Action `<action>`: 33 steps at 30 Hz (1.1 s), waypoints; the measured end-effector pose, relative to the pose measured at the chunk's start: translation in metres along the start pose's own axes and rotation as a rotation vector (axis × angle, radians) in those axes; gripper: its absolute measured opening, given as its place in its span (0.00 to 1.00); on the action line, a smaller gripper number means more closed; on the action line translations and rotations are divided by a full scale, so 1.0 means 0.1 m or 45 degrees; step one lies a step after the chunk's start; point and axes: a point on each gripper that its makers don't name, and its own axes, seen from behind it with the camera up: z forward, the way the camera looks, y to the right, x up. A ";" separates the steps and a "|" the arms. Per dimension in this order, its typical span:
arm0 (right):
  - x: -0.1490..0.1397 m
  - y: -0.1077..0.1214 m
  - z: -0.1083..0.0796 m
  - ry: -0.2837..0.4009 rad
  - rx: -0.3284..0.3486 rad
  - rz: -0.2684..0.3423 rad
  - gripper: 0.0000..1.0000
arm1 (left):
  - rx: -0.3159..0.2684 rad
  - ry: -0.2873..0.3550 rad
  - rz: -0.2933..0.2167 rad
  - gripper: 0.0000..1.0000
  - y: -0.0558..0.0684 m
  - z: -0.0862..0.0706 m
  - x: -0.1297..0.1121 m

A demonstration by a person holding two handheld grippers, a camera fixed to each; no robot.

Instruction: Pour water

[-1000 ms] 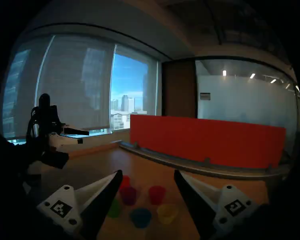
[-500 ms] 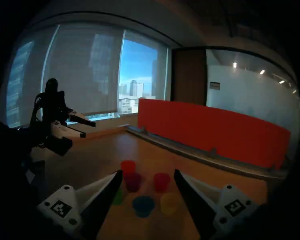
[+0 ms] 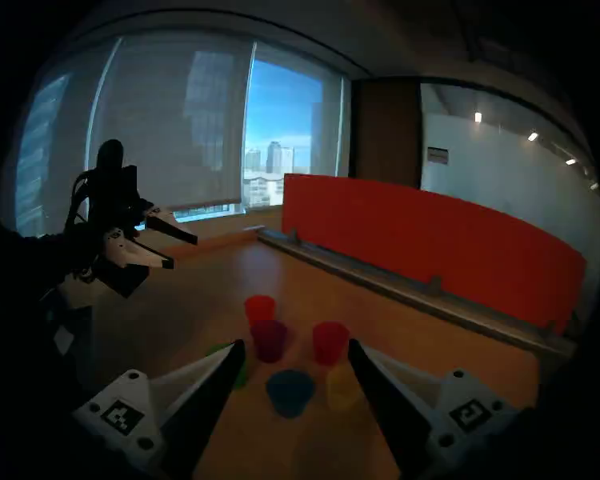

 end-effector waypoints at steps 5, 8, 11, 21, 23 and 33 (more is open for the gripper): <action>-0.16 -0.02 0.07 -0.035 0.016 0.013 0.99 | -0.025 -0.051 -0.004 1.00 0.05 0.08 -0.22; -0.26 -0.01 0.11 -0.054 0.021 0.020 0.99 | -0.046 -0.078 -0.008 1.00 0.11 0.12 -0.34; -0.36 0.00 0.15 -0.075 0.024 0.024 1.00 | -0.067 -0.091 -0.007 1.00 0.16 0.15 -0.44; -0.69 0.01 0.29 -0.142 0.028 0.030 0.99 | -0.119 -0.130 -0.025 1.00 0.24 0.23 -0.69; -0.74 0.02 0.31 -0.150 0.028 0.032 0.99 | -0.125 -0.139 -0.026 1.00 0.24 0.24 -0.74; -0.95 0.05 0.44 -0.192 0.025 0.031 0.99 | -0.159 -0.191 -0.036 1.00 0.32 0.32 -1.01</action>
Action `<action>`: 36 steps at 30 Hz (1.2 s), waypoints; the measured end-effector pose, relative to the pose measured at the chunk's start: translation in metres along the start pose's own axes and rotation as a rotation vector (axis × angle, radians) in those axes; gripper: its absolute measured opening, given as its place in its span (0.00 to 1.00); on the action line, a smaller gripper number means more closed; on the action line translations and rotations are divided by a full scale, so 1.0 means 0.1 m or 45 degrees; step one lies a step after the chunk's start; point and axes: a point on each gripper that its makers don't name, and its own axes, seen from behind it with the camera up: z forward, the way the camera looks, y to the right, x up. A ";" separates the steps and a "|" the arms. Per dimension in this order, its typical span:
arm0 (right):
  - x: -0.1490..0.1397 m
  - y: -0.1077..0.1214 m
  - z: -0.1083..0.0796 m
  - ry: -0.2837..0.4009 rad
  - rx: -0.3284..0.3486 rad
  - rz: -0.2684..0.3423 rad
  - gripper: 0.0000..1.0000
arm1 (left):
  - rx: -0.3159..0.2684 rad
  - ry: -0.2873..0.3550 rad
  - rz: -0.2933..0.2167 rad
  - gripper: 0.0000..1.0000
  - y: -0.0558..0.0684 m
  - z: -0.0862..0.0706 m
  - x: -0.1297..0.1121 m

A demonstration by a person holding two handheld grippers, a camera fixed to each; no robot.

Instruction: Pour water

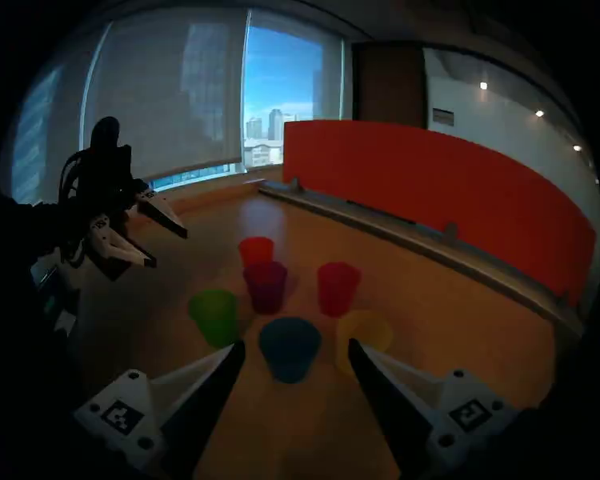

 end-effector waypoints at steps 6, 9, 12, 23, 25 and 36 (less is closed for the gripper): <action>-0.08 0.00 0.09 -0.023 0.004 0.004 1.00 | -0.008 -0.040 0.001 1.00 0.00 0.07 -0.15; -0.12 0.01 0.13 -0.035 0.006 0.011 1.00 | -0.016 -0.060 -0.004 1.00 0.01 0.10 -0.22; -0.14 0.01 0.17 -0.047 0.008 0.017 0.99 | -0.024 -0.077 -0.002 1.00 0.02 0.12 -0.28; -0.22 0.02 0.30 -0.068 0.009 0.002 0.99 | -0.082 -0.118 0.004 1.00 0.10 0.25 -0.43; -0.24 0.02 0.33 -0.073 0.009 0.000 0.99 | -0.090 -0.124 0.011 1.00 0.12 0.29 -0.45; -0.31 0.02 0.43 -0.090 0.015 -0.014 0.99 | -0.124 -0.165 0.051 1.00 0.24 0.51 -0.55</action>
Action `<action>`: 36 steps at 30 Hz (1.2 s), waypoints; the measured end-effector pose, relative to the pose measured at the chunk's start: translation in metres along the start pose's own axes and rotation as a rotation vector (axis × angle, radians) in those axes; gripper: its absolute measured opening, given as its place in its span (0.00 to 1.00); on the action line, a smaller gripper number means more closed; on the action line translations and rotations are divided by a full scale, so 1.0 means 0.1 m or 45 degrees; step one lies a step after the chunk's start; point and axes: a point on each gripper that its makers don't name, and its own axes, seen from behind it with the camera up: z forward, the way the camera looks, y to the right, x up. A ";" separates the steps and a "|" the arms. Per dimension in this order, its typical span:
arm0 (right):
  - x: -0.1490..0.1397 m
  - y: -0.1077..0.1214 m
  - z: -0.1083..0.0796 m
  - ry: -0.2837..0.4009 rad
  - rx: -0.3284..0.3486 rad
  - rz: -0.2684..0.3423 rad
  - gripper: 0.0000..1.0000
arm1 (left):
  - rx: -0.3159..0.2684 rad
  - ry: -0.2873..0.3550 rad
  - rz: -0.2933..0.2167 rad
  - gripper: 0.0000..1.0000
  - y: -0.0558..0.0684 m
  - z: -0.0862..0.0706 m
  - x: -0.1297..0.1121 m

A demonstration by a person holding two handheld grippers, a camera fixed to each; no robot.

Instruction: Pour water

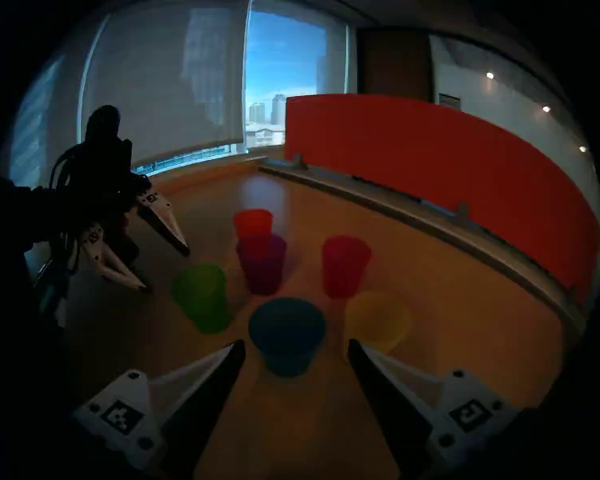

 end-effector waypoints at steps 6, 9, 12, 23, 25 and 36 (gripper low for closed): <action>-0.04 0.01 0.03 -0.012 0.000 -0.008 1.00 | -0.013 -0.016 -0.002 1.00 0.02 0.16 -0.02; -0.07 0.01 0.04 -0.020 0.001 -0.006 1.00 | -0.019 -0.033 -0.006 1.00 0.02 0.26 -0.05; -0.09 0.01 0.04 -0.023 0.003 -0.004 0.99 | -0.029 -0.036 0.001 1.00 0.03 0.35 -0.06; -0.14 0.07 0.04 -0.030 -0.003 0.008 1.00 | -0.060 -0.042 0.023 1.00 0.07 0.56 0.00; -0.15 0.08 0.05 -0.031 -0.002 0.009 1.00 | -0.063 -0.041 0.024 1.00 0.08 0.58 0.02; -0.16 0.09 0.06 -0.034 0.000 0.007 1.00 | -0.067 -0.038 0.015 1.00 0.08 0.66 0.05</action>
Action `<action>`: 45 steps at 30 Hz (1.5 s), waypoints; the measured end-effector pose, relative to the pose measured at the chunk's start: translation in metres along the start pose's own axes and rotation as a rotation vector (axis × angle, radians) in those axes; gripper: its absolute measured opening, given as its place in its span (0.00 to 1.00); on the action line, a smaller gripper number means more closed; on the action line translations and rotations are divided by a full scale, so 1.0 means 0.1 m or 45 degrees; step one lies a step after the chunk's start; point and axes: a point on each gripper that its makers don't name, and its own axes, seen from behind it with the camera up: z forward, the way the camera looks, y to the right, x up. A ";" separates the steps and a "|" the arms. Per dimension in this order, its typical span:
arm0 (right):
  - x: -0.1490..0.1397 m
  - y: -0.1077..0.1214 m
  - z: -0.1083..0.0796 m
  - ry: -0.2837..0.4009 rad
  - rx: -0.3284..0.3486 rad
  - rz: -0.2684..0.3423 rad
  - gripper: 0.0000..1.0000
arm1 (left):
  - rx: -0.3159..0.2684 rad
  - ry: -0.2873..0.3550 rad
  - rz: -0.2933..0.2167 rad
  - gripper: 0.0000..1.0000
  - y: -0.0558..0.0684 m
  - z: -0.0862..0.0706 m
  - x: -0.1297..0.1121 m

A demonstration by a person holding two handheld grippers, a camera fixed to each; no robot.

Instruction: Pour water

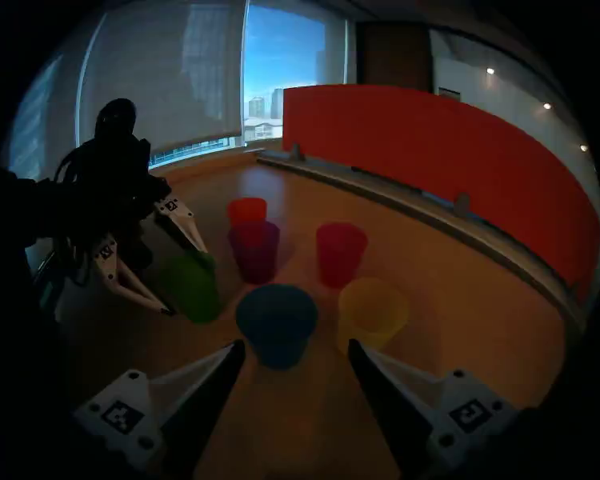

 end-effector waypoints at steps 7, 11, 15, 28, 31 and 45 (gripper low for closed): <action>0.01 0.00 0.01 0.002 0.003 0.000 1.00 | 0.008 0.003 0.003 0.91 -0.02 0.01 -0.01; 0.01 0.00 0.01 0.000 0.002 -0.002 1.00 | 0.009 -0.001 0.025 0.87 -0.01 0.01 -0.03; 0.01 0.00 0.01 -0.001 0.000 0.000 1.00 | 0.014 -0.003 0.045 0.85 -0.01 0.01 -0.03; 0.02 -0.01 0.02 0.002 0.001 0.001 0.99 | 0.016 0.008 0.031 0.83 -0.02 -0.04 -0.04; 0.03 -0.02 0.02 0.003 0.003 0.005 1.00 | 0.030 0.011 0.043 0.83 -0.03 -0.06 -0.03; 0.02 -0.08 0.04 -0.001 0.014 -0.004 0.99 | 0.041 0.065 -0.041 0.83 -0.09 -0.24 0.10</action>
